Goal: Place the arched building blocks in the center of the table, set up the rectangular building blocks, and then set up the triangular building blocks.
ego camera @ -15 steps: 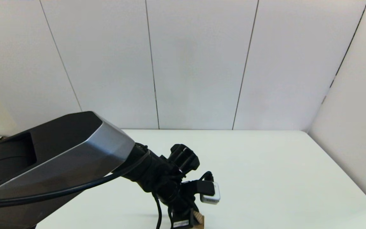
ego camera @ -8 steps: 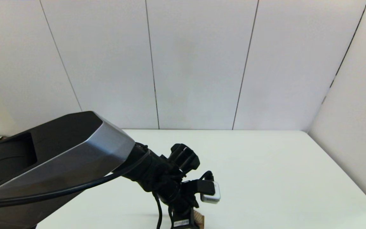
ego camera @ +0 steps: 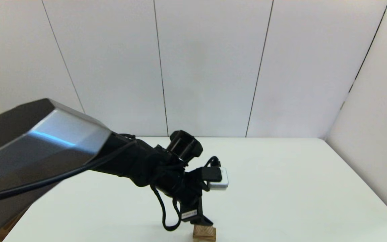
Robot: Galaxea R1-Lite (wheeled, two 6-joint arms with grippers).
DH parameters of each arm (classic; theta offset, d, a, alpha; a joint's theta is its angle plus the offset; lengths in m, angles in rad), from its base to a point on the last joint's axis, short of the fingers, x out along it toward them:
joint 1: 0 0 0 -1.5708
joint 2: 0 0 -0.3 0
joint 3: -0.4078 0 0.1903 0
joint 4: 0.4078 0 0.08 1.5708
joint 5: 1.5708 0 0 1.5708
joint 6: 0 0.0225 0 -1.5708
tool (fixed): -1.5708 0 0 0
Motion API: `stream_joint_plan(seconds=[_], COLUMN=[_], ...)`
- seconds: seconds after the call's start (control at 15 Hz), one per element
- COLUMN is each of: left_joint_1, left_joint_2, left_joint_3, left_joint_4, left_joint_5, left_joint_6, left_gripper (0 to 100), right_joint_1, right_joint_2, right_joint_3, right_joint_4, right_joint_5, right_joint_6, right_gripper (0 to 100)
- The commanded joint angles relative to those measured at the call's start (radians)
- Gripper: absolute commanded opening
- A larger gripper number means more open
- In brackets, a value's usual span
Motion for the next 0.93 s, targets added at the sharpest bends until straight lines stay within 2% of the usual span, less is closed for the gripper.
stream_joint_plan(seconds=[0.07, 0.33, 0.47, 0.73, 0.8, 0.93], left_joint_1=[0.098, 0.134, 0.133, 0.134, 0.165, 0.329], left_joint_2=[-0.298, -0.663, -0.842, -1.204, -1.269, -1.394], left_joint_3=[0.033, 0.230, 0.285, 0.391, 0.420, 0.484], left_joint_4=[0.000, 0.000, 0.000, 0.003, 0.003, 0.005], left_joint_5=[0.008, 0.141, 0.210, 0.410, 0.440, 0.446], left_joint_6=[-0.087, -0.131, -0.199, -0.242, -0.243, -0.254], left_gripper=[100, 100, 100, 100, 100, 100], right_joint_1=[0.000, 0.000, -0.001, -0.001, 0.000, 0.000], right_joint_2=[0.001, 0.001, 0.001, 0.001, 0.001, 0.001], right_joint_3=[0.000, 0.000, 0.000, 0.000, 0.000, 0.000], right_joint_4=[0.001, 0.001, 0.001, 0.001, 0.001, 0.001], right_joint_5=[0.001, 0.001, 0.001, 0.001, 0.001, 0.001], right_joint_6=[0.000, 0.000, 0.000, 0.000, 0.000, 0.000], right_gripper=[100, 100, 100, 100, 100, 100])
